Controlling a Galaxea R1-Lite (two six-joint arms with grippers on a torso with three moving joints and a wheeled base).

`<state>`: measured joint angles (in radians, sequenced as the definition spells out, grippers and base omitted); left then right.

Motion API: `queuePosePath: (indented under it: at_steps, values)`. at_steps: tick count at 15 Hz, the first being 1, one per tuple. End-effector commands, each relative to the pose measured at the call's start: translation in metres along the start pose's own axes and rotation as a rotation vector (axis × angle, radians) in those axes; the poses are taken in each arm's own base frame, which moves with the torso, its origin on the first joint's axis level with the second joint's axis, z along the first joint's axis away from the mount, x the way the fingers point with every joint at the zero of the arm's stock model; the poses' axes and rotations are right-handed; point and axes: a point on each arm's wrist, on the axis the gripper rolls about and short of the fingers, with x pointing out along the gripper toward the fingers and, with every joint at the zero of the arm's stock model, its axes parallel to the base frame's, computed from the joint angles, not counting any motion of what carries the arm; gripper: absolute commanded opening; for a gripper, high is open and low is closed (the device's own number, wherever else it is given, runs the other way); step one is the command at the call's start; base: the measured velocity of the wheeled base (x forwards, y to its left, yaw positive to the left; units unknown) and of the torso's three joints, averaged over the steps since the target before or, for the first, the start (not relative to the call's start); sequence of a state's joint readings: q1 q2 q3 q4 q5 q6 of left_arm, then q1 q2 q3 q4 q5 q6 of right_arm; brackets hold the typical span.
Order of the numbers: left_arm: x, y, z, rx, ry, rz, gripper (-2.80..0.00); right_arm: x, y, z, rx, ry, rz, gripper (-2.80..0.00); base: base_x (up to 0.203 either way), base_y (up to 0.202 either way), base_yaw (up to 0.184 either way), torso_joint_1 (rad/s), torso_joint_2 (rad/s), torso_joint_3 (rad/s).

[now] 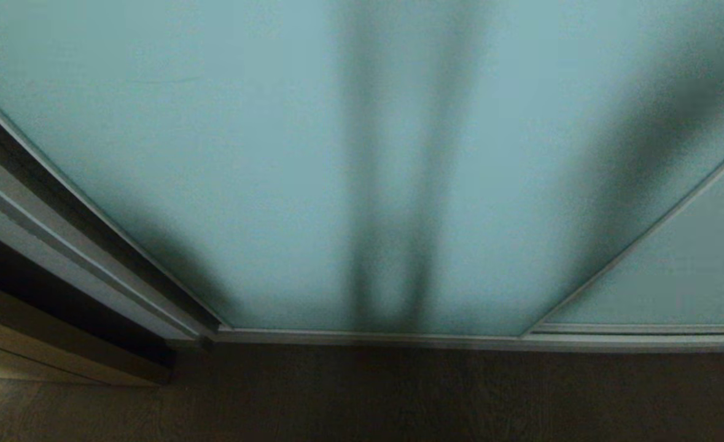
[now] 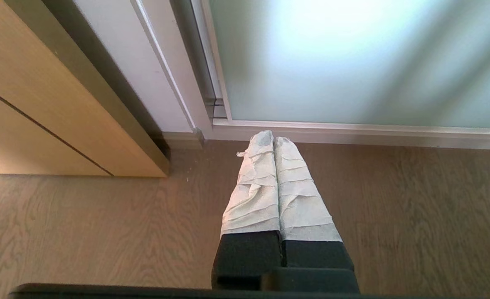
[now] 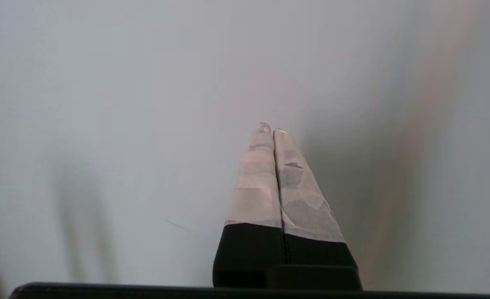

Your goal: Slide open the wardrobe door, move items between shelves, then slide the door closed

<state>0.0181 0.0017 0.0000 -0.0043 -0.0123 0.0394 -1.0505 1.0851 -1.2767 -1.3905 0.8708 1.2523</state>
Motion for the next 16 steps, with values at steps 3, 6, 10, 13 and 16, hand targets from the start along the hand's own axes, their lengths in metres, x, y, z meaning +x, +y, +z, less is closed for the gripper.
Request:
queuePosePath:
  at_steps: [3, 6, 10, 13, 16]
  values:
    - [0.0, 0.0, 0.0, 0.001, 0.001, 0.0, -2.8, 0.006, 0.03, 0.022, -0.171, -0.132, 0.17, -2.8, 0.0, 0.0, 0.0, 0.0, 0.0, 0.0]
    - [0.0, 0.0, 0.0, 0.001, 0.001, 0.0, -2.8, 0.017, 0.023, 0.034, -0.121, -0.131, 0.177, -2.8, 0.0, 0.0, 0.0, 0.0, 0.0, 0.0]
    - [0.0, 0.0, 0.0, 0.001, 0.001, 0.0, -2.8, 0.015, 0.042, 0.054, 0.089, -0.127, 0.256, -2.8, 0.0, 0.0, 0.0, 0.0, 0.0, 0.0]
    - [0.0, 0.0, 0.0, -0.001, 0.001, 0.0, -2.8, -0.012, 0.072, 0.079, 0.204, -0.153, 0.428, -2.8, 0.0, 0.0, 0.0, 0.0, 0.0, 0.0]
    - [0.0, 0.0, 0.0, 0.0, 0.001, 0.002, -2.8, -0.057, 0.091, 0.098, 0.359, -0.099, 0.6, -2.8, 0.0, 0.0, 0.0, 0.0, 0.0, 0.0]
